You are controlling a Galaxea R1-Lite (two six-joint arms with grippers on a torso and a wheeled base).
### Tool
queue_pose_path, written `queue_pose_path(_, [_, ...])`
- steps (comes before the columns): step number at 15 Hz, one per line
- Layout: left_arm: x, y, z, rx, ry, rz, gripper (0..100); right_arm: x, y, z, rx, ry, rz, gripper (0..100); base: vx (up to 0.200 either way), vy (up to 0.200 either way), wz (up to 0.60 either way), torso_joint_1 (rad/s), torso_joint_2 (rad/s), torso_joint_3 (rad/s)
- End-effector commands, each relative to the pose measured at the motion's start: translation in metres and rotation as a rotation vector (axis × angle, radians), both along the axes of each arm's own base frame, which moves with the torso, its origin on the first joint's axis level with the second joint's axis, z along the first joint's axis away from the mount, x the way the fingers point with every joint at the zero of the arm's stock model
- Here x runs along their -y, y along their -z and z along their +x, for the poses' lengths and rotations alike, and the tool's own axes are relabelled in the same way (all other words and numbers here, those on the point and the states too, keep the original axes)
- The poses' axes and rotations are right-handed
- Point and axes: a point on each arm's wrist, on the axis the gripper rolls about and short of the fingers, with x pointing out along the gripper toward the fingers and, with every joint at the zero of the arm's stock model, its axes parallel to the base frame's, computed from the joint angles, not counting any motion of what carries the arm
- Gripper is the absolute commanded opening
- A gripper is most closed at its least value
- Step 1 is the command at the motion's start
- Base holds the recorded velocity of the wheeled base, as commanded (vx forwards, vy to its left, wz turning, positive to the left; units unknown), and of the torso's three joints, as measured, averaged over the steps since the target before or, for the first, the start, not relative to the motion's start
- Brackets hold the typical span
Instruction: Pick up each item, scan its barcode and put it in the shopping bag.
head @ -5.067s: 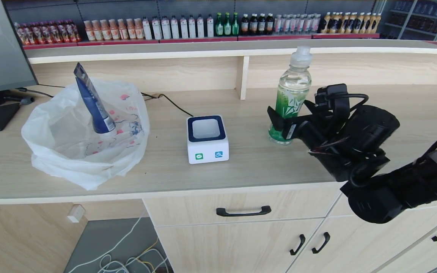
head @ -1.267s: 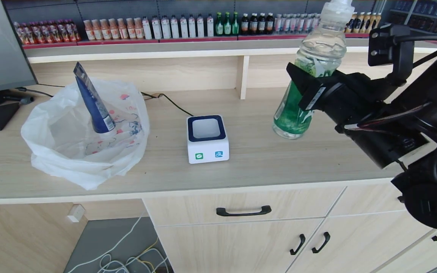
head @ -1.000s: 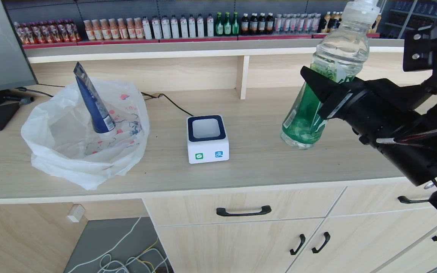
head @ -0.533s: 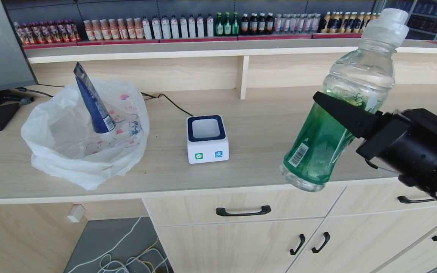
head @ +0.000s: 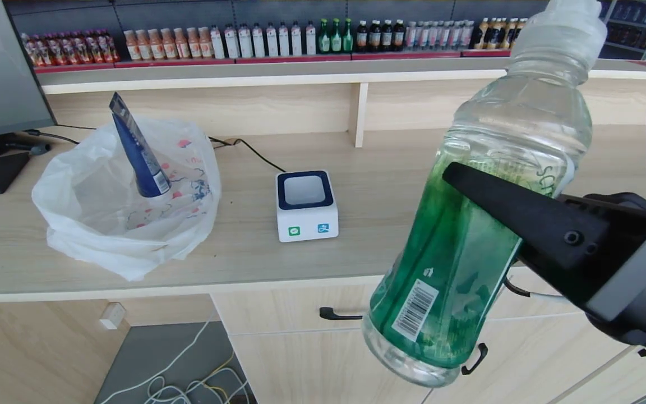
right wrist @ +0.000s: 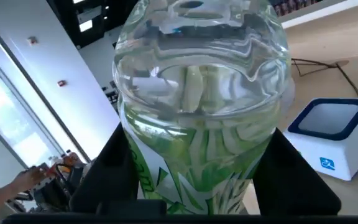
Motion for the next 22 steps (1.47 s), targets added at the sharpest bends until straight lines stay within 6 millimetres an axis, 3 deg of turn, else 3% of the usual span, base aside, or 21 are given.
queue_pose_path(1, [0.000,0.000,0.000,0.000,0.000,-0.002,100,-0.024,0.007,-0.007,-0.051,-0.112,0.000,0,0.000,0.000,0.00,0.000,0.00,0.000])
queue_pose_path(4, [0.000,0.000,0.000,0.000,0.000,0.000,100,-0.036,0.008,-0.018,-0.099,-0.226,0.053,0,0.000,0.000,0.00,0.000,0.00,0.000])
queue_pose_path(9, [0.000,0.000,0.000,0.000,0.002,0.000,100,-0.062,0.024,-0.004,-0.157,-0.302,0.045,0,0.000,0.000,0.00,0.000,0.00,0.000])
queue_pose_path(16, [0.000,0.000,0.000,0.000,0.000,0.000,100,-0.054,0.013,-0.015,-0.192,-0.376,0.090,0,0.000,0.000,0.00,0.000,0.00,0.000])
queue_pose_path(22, [0.000,0.000,0.000,0.000,0.002,-0.002,100,-0.046,0.014,-0.021,-0.191,-0.382,0.079,0,0.000,0.000,0.00,0.000,0.00,0.000])
